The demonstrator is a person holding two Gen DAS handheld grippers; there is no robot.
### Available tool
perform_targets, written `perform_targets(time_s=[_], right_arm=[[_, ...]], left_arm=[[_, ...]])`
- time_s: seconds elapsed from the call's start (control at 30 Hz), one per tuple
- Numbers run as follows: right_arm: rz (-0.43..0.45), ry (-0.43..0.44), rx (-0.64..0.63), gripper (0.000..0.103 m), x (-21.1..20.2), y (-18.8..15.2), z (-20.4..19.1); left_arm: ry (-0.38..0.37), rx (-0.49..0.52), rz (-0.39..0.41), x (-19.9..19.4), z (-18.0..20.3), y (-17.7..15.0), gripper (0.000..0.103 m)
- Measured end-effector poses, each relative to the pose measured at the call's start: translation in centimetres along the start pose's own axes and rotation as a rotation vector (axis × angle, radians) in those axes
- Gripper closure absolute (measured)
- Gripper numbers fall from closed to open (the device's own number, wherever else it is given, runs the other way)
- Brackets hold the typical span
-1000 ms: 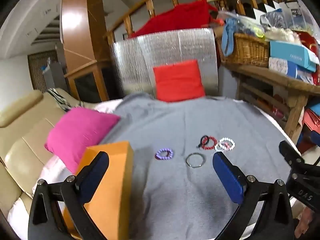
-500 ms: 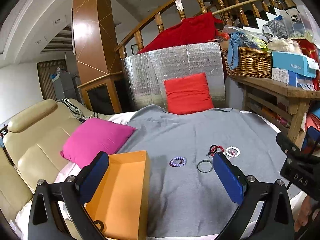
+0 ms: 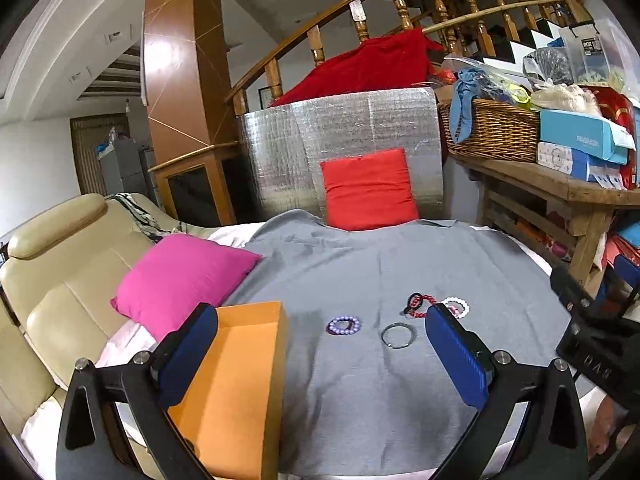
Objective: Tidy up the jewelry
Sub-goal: 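Move both tools over the bracelets on the grey cloth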
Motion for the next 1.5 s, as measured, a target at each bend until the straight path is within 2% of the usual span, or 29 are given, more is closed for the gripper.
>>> perform_targets(time_s=[0.3, 0.57, 0.67, 1.13, 1.5], right_arm=[[-0.021, -0.003, 0.011, 0.000, 2.5, -0.8, -0.7], [-0.046, 0.040, 0.009, 0.000, 5.6, -1.0, -1.1], [-0.049, 0.081, 0.002, 0.000, 7.0, -1.0, -1.1], [-0.167, 0.087, -0.076, 0.000, 14.7, -2.2, -3.0], [-0.270, 0.064, -0.054, 0.000, 19.6, -4.5, -1.3]], left_arm=[[0.007, -0.002, -0.052, 2.9, -0.2, -0.5, 0.000], [0.027, 0.005, -0.089, 5.9, 0.2, 0.0, 0.000], [0.039, 0.027, -0.091, 7.0, 0.5, 0.2, 0.000], [0.041, 0.030, -0.135, 13.1, 1.1, 0.9, 0.000], [0.019, 0.035, -0.202, 18.8, 1.9, 0.0, 0.000]])
Point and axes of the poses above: each gripper's, at about its wrist camera, not at the fingertips, and x roughly the way its jaws point, z to its right, y to its top, the point moved 8 cm from there along x, roughly the way its jaws point, and after that the axes turned 9 degrees about -z, right-handed, at the moved point
